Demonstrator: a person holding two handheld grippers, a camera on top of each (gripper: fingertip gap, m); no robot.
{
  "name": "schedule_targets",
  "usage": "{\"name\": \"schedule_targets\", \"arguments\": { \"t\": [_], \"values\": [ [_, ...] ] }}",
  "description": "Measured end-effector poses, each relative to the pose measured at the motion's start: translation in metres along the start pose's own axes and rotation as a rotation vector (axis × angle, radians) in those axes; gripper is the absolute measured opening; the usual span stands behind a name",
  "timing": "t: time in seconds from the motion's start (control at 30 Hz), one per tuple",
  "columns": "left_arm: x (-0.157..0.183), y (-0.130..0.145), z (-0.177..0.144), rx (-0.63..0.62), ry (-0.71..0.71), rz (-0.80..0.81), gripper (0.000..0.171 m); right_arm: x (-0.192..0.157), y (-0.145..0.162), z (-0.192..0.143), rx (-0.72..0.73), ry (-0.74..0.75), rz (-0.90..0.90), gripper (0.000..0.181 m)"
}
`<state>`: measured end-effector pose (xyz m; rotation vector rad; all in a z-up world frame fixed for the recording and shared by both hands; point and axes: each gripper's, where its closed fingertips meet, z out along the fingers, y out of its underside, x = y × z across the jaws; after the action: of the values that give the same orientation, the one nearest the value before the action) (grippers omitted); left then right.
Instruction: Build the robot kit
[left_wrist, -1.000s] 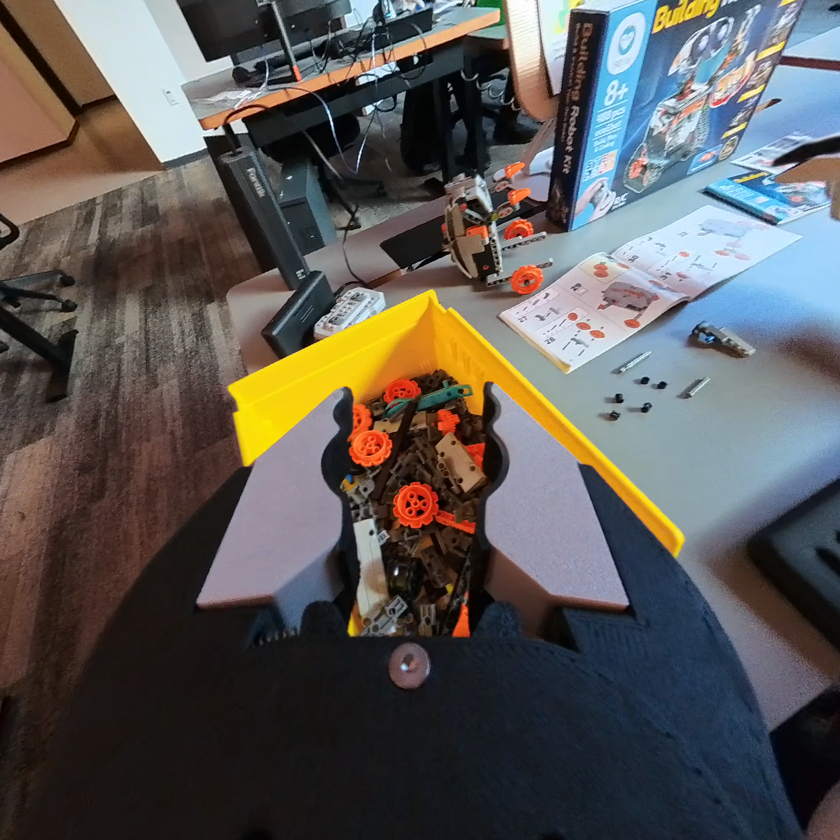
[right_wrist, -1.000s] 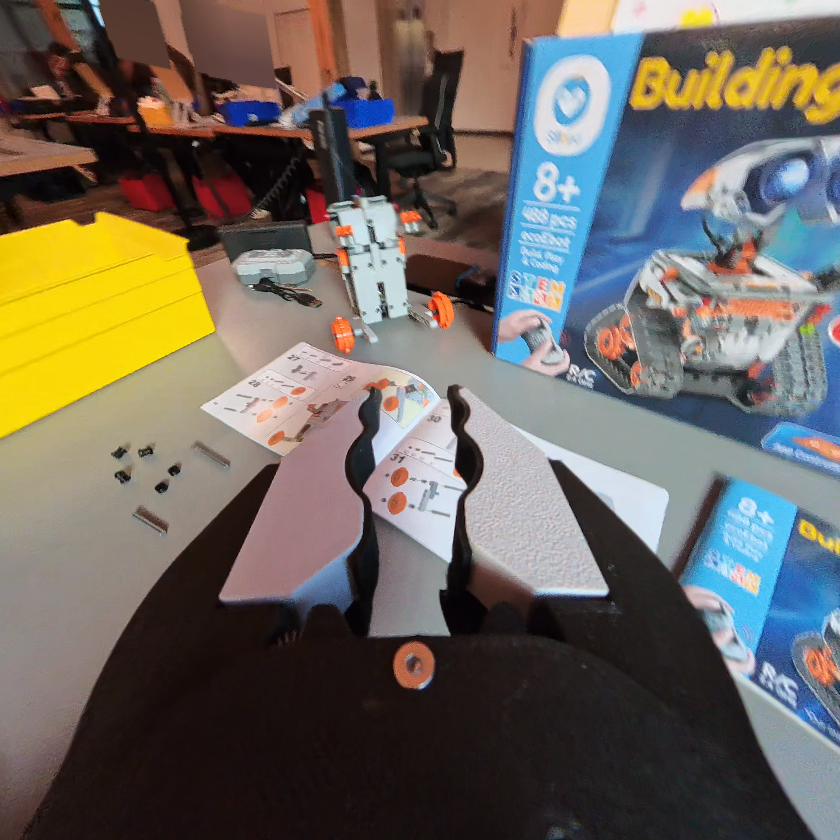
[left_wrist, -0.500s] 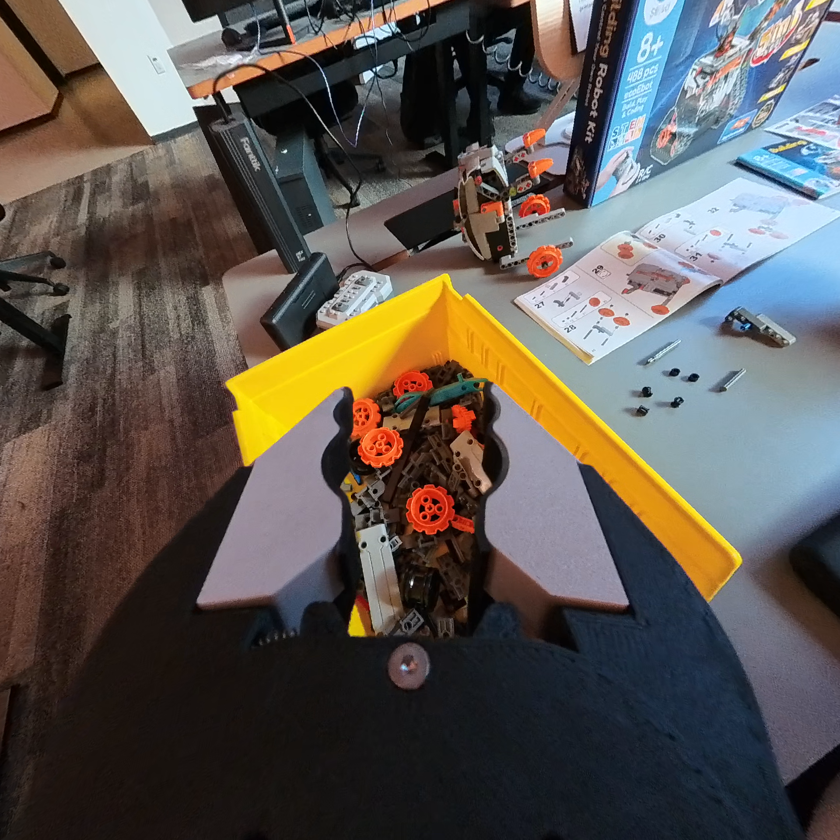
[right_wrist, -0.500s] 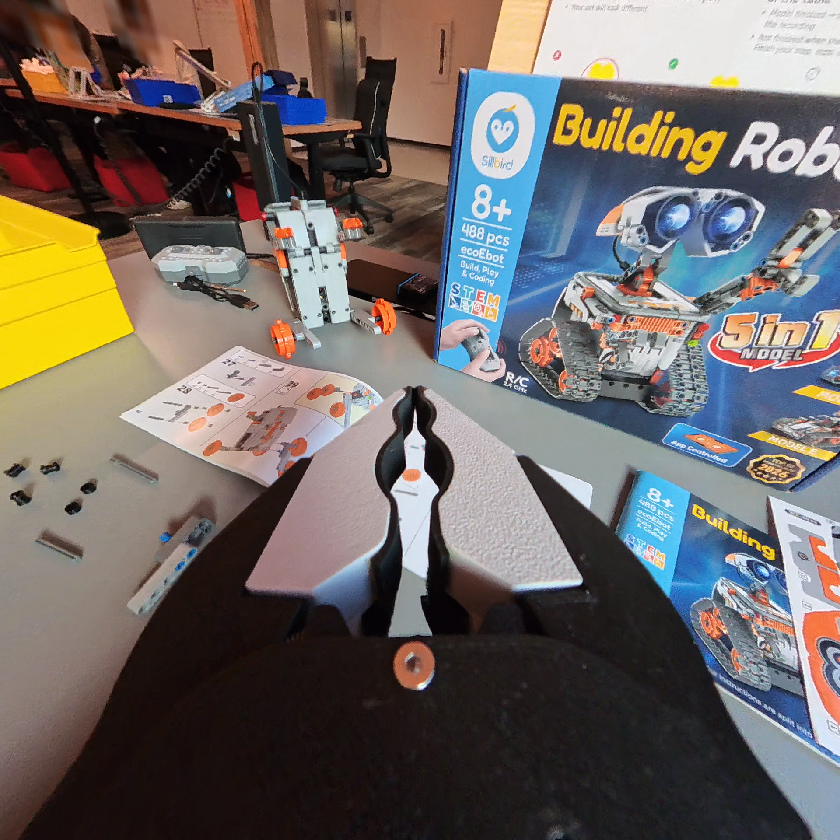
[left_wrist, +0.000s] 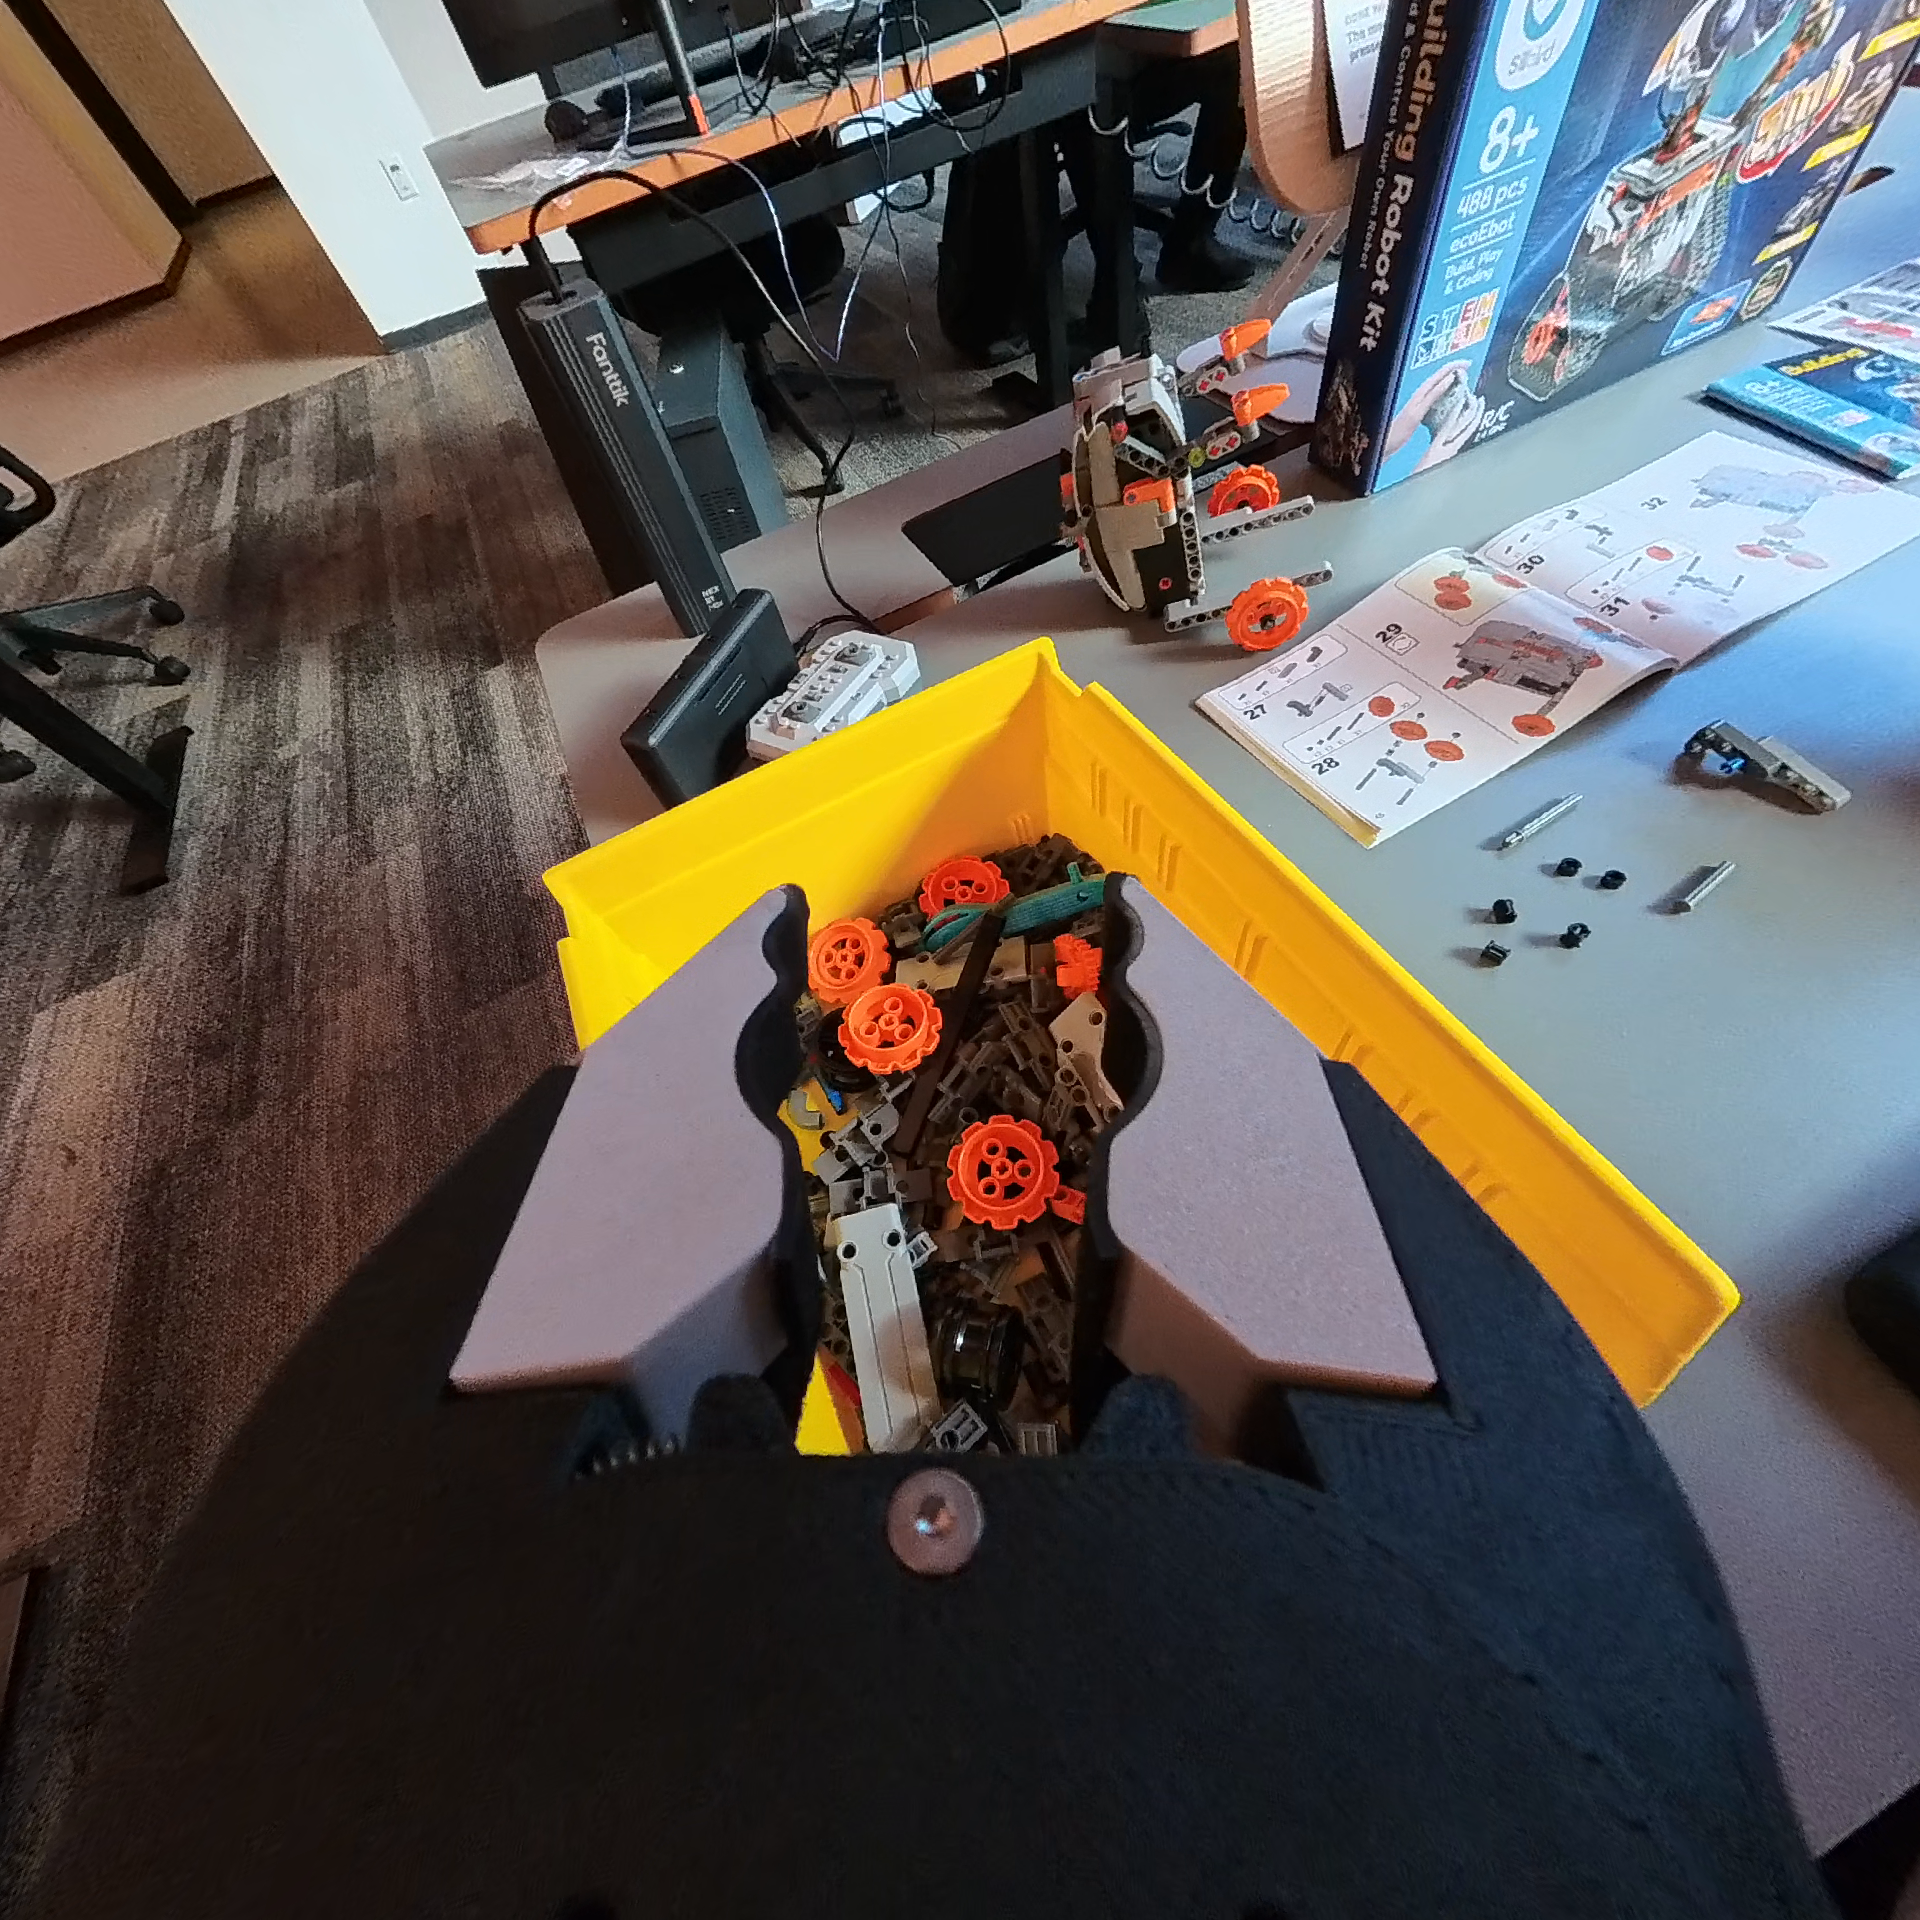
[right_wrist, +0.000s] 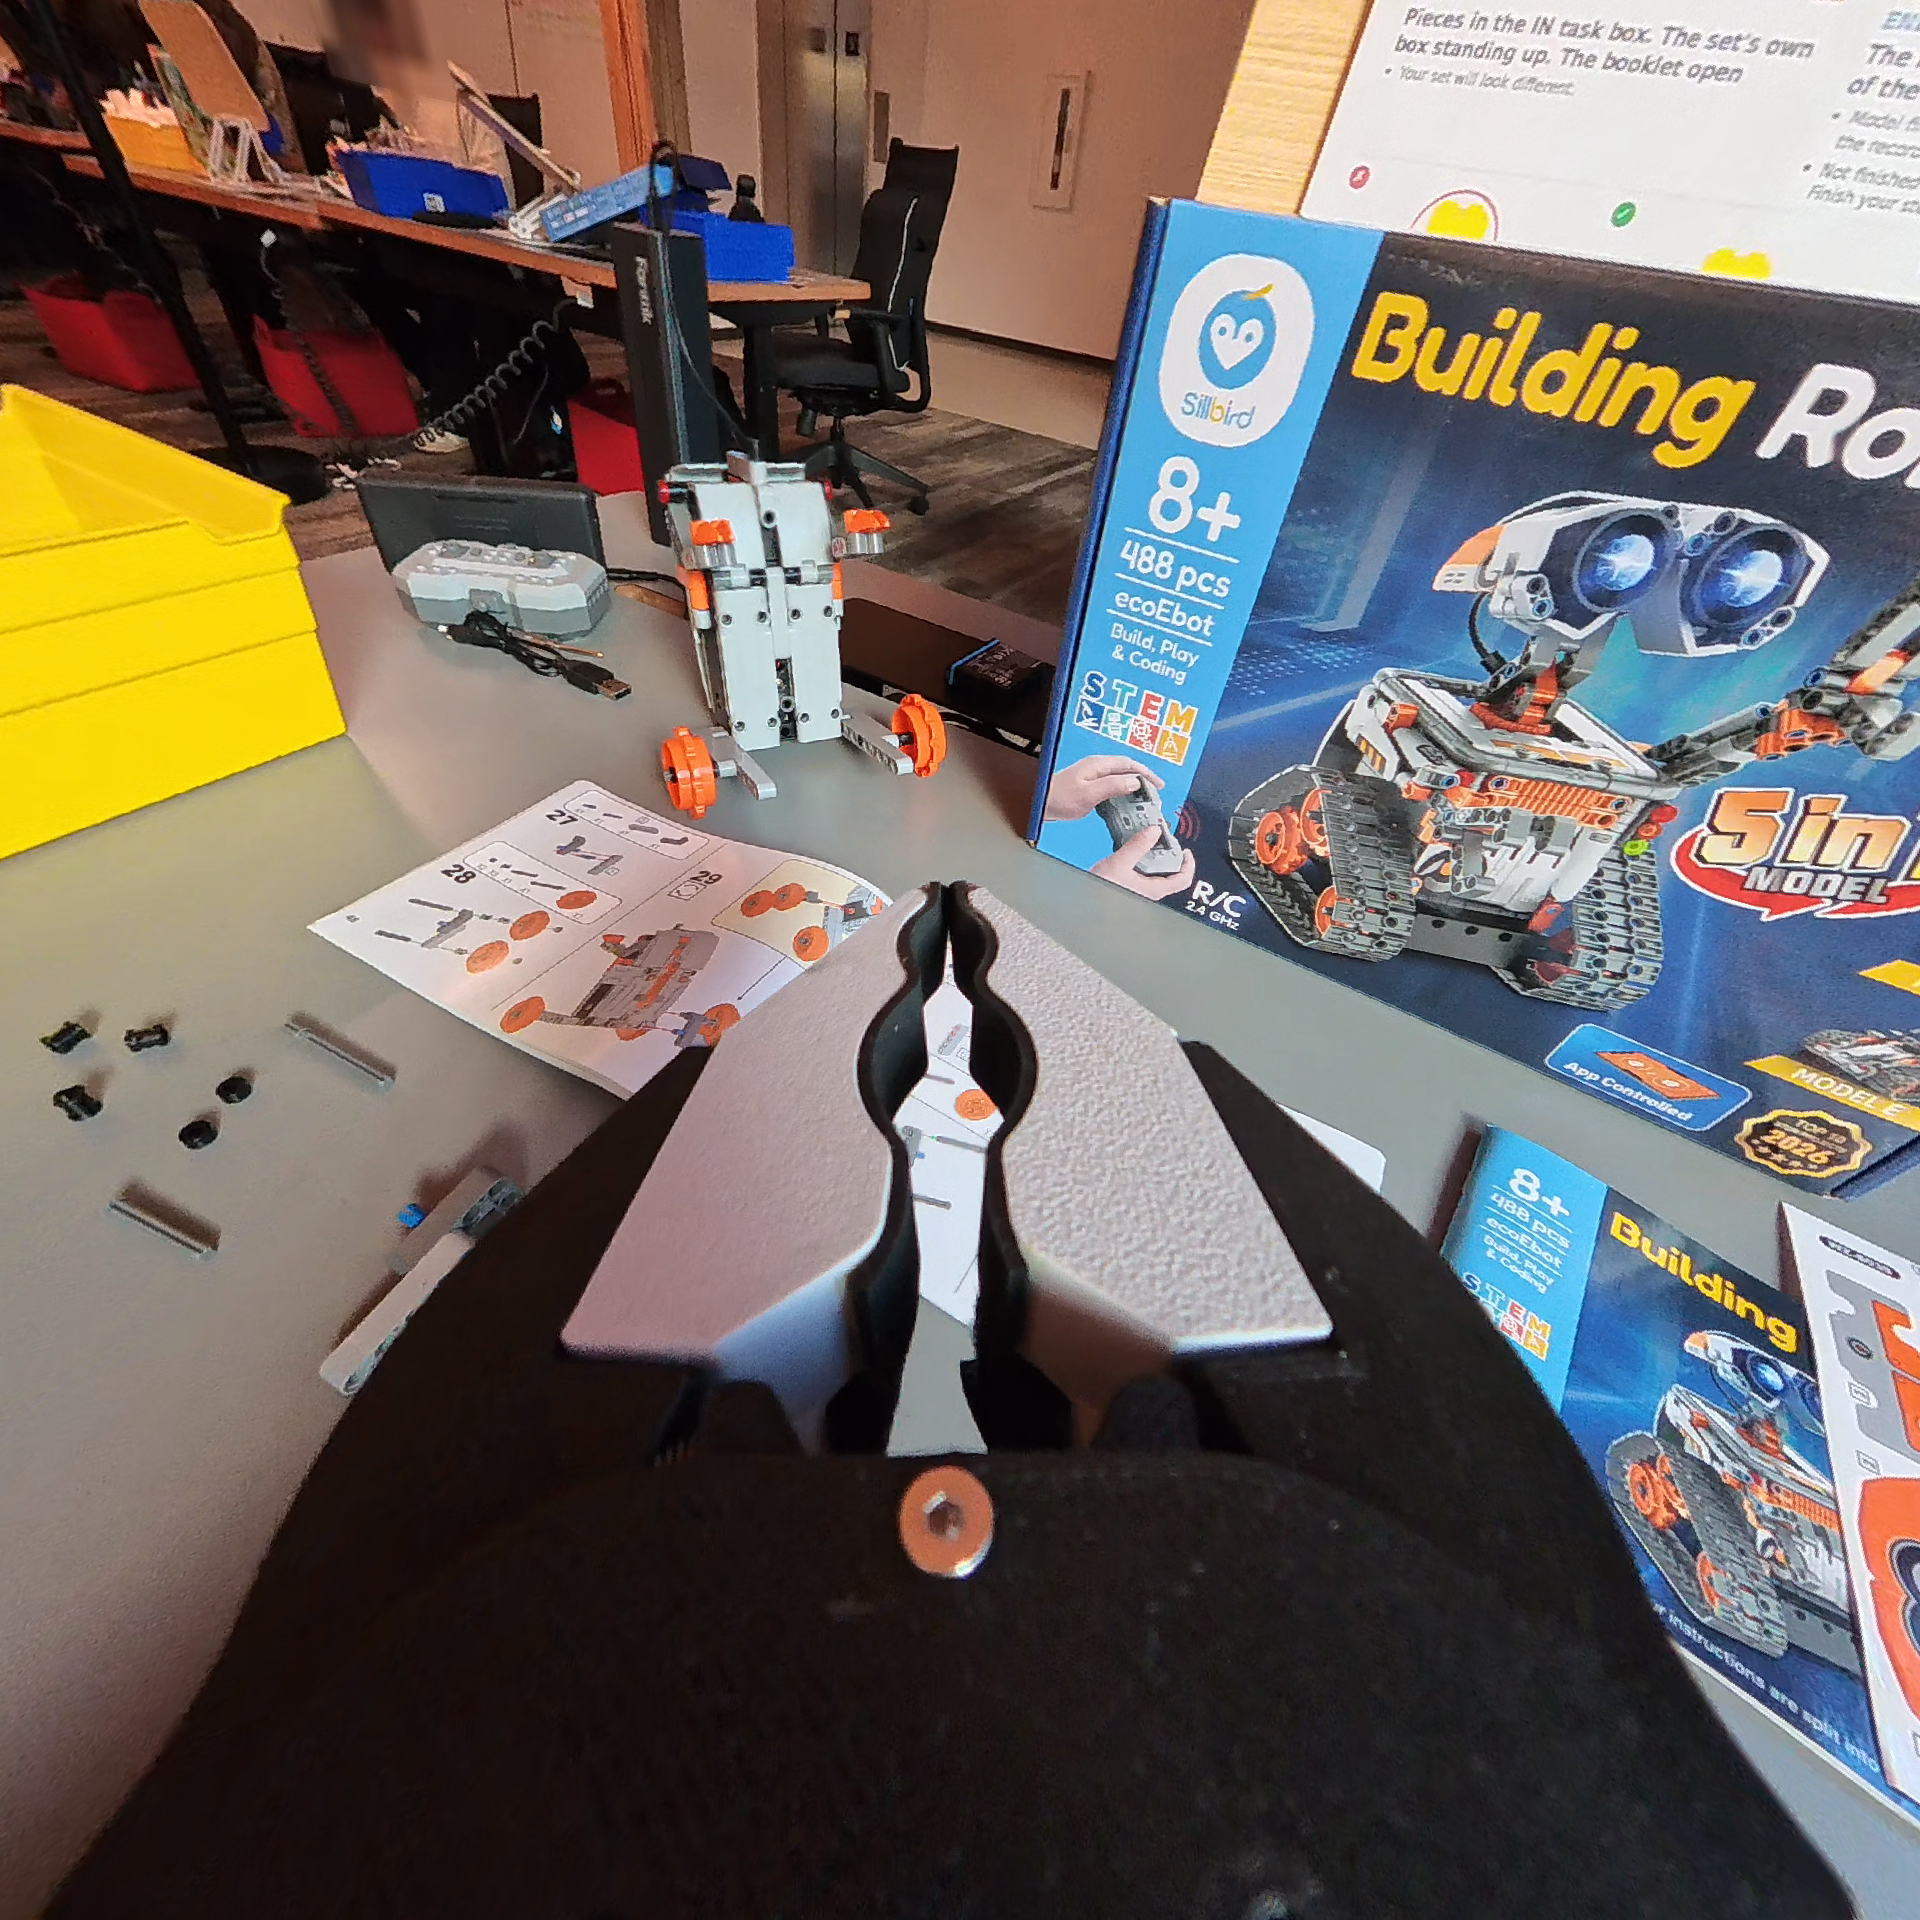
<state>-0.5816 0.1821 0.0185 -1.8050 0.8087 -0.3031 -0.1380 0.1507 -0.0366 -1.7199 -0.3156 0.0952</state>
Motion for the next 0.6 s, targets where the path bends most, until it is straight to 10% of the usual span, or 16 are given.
{"name": "schedule_targets", "arguments": {
  "t": [0.6],
  "values": [
    [0.0026, 0.0047, -0.0003, -0.016, 0.001, 0.005, 0.054, -0.0104, 0.0086, 0.0054, -0.068, -0.021, -0.064, 0.000]
  ]
}}
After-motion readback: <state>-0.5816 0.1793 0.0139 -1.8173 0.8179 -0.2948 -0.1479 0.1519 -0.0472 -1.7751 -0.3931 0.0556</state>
